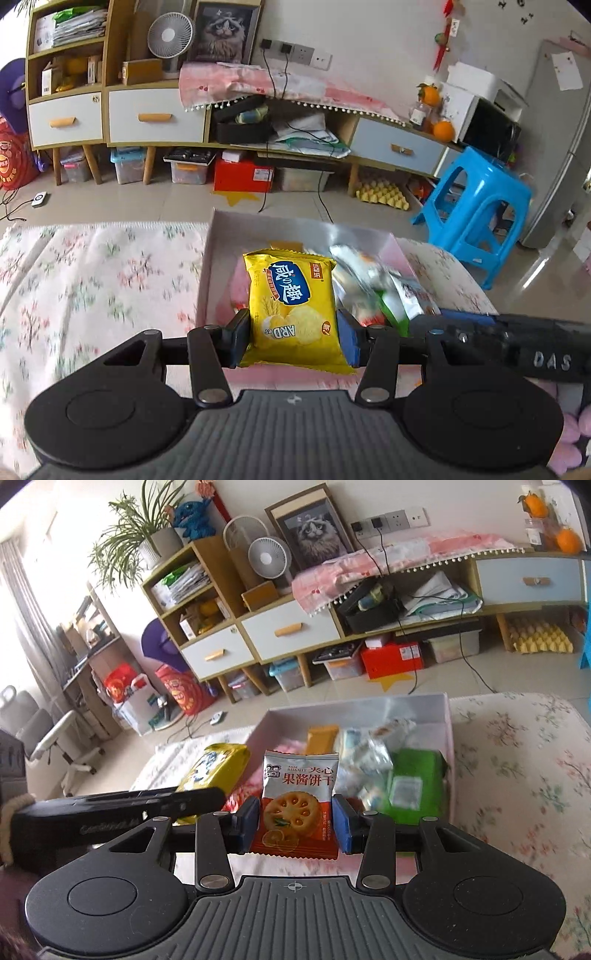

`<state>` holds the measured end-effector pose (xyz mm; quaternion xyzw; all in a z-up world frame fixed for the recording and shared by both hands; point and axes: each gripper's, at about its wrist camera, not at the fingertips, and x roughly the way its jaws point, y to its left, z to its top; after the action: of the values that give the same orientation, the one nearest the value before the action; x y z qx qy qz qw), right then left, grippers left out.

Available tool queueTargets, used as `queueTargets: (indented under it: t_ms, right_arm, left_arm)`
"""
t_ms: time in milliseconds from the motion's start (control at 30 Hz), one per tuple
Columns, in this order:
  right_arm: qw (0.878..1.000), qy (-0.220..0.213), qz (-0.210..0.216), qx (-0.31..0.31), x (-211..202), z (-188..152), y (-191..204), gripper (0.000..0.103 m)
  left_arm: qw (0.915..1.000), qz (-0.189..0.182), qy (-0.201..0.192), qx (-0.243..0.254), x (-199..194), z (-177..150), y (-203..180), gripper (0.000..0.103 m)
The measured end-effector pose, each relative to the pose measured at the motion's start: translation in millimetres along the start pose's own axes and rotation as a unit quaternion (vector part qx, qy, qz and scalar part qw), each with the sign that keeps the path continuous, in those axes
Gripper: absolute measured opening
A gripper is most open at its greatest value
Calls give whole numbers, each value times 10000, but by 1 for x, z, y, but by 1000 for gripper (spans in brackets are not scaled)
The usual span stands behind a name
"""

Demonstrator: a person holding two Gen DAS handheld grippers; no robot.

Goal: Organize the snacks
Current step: 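Carry the yellow chip bag and biscuit packet over the pink box with both tools, then lower both packets into the box and open both tools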

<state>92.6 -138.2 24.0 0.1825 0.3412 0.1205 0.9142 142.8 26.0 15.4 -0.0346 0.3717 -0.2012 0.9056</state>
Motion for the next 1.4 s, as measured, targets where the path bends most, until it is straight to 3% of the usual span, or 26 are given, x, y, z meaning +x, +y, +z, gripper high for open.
queueTargets:
  t_ms: [700, 1133, 1400]
  right_arm:
    - [9993, 12, 189, 321, 51, 14, -14, 41]
    - [9993, 167, -46, -339, 66, 5, 2, 41]
    - [9990, 236, -69, -378, 68, 2, 2, 42]
  left_arm:
    - [9989, -146, 445, -93, 75, 34, 30, 46]
    - [9984, -80, 551, 70, 94, 43, 27, 46]
    - [9981, -36, 606, 61, 95, 42, 28, 47]
